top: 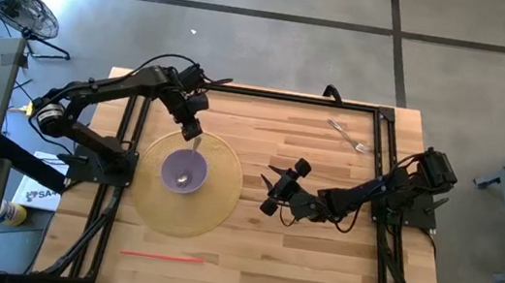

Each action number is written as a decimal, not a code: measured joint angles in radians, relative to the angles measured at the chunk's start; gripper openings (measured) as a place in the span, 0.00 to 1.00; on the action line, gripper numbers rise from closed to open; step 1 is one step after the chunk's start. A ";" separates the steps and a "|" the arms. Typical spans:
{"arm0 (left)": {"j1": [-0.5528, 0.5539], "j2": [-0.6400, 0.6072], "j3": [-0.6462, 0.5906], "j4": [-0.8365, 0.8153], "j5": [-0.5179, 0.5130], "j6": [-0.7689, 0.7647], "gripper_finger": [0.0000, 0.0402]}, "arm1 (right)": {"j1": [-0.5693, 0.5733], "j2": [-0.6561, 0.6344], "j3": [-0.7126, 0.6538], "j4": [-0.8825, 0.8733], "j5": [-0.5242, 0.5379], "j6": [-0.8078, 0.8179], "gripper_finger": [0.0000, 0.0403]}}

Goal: Pick & Place Utensil
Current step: Put the silver spoon into the purple bowl, then put the silver fork into the purple bowl

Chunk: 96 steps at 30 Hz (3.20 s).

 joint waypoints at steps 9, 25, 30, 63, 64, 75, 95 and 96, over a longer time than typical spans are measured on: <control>-0.010 -0.138 0.000 -0.029 0.011 -0.060 0.27 | 0.000 0.000 0.000 0.000 0.001 0.000 0.37; -0.434 -0.403 -0.263 0.338 -0.156 -0.246 0.27 | -0.024 0.000 0.000 -0.010 0.110 0.093 0.37; -0.506 -0.405 -0.284 0.523 -0.248 -0.225 0.27 | -0.097 -0.009 0.000 -0.064 0.122 0.175 0.37; -0.517 -0.268 -0.284 0.630 -0.376 -0.157 0.27 | -0.857 -0.017 0.202 -1.055 -0.401 0.522 0.37; -0.517 -0.269 -0.284 0.634 -0.376 -0.157 0.27 | -0.864 -0.017 0.190 -1.056 -0.401 0.528 0.37; -0.517 -0.269 -0.283 0.634 -0.376 -0.158 0.27 | -0.925 -0.016 0.053 -1.031 -0.270 0.789 0.37; -0.517 -0.269 -0.283 0.638 -0.376 -0.159 0.27 | -0.978 -0.019 -0.032 -0.945 -0.335 0.793 0.37; -0.517 -0.269 -0.283 0.638 -0.376 -0.159 0.27 | -0.976 -0.019 -0.032 -0.945 -0.337 0.792 0.37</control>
